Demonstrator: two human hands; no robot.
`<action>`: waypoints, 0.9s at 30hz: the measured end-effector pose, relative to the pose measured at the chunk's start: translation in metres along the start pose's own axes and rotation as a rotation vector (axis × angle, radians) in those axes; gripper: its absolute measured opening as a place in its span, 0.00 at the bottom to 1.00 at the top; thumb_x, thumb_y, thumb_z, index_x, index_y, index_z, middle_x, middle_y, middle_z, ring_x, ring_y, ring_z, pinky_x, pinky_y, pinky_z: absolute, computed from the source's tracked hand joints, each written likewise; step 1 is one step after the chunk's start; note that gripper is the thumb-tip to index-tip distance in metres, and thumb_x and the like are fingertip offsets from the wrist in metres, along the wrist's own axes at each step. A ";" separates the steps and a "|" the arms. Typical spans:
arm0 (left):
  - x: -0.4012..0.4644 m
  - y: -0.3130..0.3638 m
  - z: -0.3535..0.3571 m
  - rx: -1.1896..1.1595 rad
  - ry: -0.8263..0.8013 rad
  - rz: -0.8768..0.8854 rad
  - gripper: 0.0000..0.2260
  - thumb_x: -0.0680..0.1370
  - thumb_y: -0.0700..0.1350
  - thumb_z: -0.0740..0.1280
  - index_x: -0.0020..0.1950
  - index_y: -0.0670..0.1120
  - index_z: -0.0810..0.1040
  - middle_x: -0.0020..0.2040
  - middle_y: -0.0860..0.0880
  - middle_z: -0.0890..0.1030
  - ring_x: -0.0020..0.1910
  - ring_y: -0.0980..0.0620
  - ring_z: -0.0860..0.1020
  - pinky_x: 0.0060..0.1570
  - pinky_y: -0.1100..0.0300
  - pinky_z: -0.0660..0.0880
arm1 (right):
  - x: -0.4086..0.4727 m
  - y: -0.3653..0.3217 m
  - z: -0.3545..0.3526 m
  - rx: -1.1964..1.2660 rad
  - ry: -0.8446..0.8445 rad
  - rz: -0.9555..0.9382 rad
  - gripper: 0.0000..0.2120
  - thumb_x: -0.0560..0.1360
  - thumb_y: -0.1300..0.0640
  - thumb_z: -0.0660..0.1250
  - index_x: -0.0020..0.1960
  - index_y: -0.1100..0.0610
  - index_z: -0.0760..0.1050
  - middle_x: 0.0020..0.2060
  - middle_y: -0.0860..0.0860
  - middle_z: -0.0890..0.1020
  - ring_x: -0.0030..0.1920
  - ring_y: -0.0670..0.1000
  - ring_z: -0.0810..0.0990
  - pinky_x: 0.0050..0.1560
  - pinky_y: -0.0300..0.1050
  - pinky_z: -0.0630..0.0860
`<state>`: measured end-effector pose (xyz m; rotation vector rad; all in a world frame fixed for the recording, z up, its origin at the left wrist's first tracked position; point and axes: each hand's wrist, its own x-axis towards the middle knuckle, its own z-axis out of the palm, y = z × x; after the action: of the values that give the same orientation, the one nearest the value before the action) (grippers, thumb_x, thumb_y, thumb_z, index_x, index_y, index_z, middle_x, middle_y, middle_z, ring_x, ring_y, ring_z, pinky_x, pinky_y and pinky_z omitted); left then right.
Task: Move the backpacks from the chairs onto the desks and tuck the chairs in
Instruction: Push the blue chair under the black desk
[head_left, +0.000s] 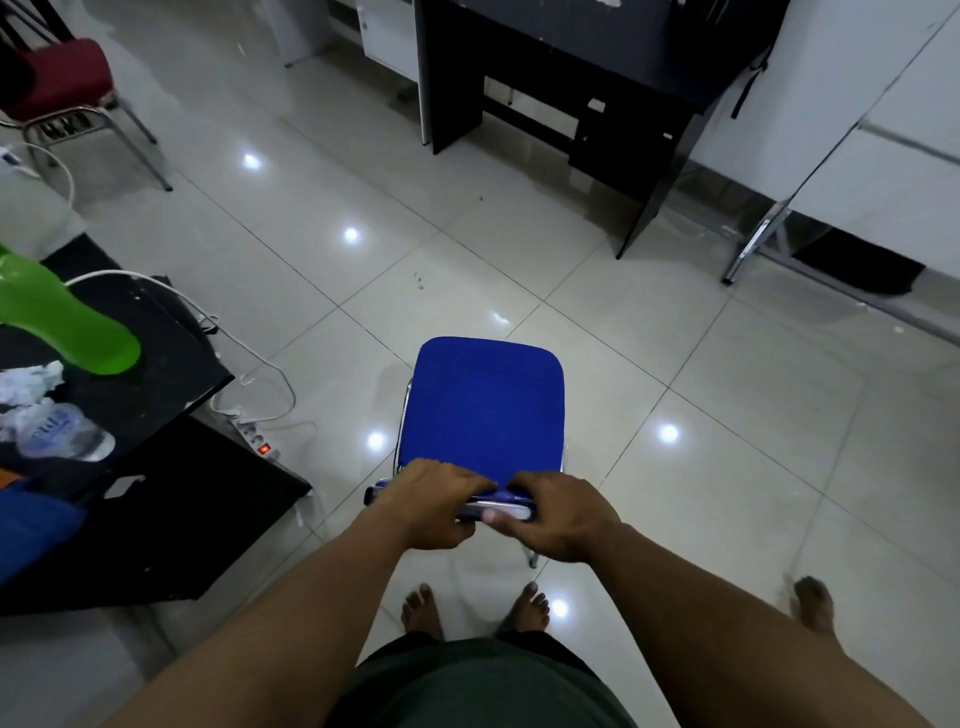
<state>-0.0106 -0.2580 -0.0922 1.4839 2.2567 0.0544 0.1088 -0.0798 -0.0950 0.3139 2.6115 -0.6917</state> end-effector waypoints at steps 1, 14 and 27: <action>-0.003 -0.004 0.002 0.011 0.000 -0.020 0.25 0.74 0.55 0.63 0.72 0.57 0.69 0.62 0.55 0.79 0.56 0.51 0.79 0.54 0.53 0.76 | -0.001 0.001 0.000 -0.078 -0.017 -0.041 0.32 0.68 0.21 0.54 0.56 0.45 0.73 0.46 0.44 0.80 0.44 0.47 0.78 0.45 0.46 0.77; -0.001 -0.013 0.004 0.127 -0.124 -0.134 0.27 0.77 0.46 0.64 0.76 0.54 0.62 0.65 0.48 0.77 0.57 0.45 0.78 0.57 0.50 0.76 | 0.009 0.004 0.010 -0.330 0.027 -0.070 0.16 0.70 0.53 0.64 0.58 0.46 0.73 0.47 0.48 0.83 0.43 0.55 0.81 0.45 0.48 0.79; 0.007 -0.024 -0.002 0.148 -0.057 -0.058 0.26 0.79 0.47 0.61 0.77 0.53 0.61 0.71 0.51 0.73 0.61 0.46 0.78 0.60 0.51 0.75 | 0.023 0.010 0.004 -0.346 0.064 -0.134 0.23 0.75 0.50 0.63 0.70 0.48 0.69 0.57 0.50 0.82 0.51 0.55 0.82 0.52 0.48 0.78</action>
<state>-0.0347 -0.2620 -0.0986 1.4726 2.2989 -0.1742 0.0925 -0.0709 -0.1127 0.0578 2.7692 -0.2639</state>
